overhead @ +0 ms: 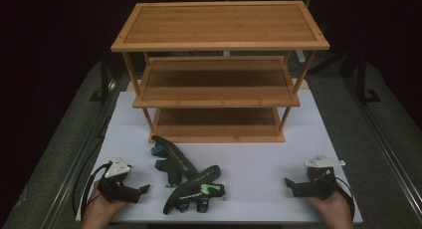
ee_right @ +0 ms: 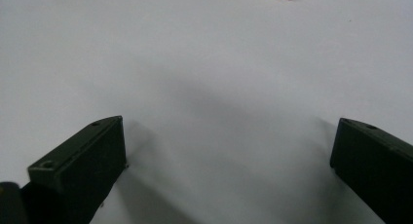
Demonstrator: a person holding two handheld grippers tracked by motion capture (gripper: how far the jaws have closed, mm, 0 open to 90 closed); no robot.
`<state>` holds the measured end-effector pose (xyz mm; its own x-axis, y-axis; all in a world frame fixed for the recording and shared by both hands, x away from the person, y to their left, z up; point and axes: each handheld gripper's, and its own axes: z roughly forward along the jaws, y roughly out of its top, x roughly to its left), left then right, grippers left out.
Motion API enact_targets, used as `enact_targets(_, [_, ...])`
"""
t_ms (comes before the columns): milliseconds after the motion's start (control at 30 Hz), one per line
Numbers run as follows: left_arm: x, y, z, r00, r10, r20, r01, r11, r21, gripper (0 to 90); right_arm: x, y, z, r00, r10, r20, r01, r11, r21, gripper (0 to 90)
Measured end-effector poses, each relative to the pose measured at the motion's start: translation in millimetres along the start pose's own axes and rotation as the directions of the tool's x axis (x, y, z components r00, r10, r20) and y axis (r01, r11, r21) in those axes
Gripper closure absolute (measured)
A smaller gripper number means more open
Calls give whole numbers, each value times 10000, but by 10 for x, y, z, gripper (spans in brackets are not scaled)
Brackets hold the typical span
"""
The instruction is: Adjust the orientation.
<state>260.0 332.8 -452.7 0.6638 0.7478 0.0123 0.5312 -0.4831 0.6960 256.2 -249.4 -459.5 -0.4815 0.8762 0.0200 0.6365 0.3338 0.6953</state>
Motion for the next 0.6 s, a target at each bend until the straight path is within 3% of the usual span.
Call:
enact_targets(333, [3, 1, -1, 10000, -11, 23, 10, 10000, 23, 0, 0, 4, -4, 10000, 3, 10, -3, 10000, -2, 0])
enact_targets(400, [3, 0, -1, 10000, 1, 19, -1, 10000, 23, 0, -3, 8, -20, 10000, 12, 8, -12, 10000, -75, 57])
enact_targets(600, [-3, -2, 0, 10000, -22, -5, 22, 10000, -10, 0, 55, 81, -93, 9962, -362, -790, 333, 9987, -375, 271])
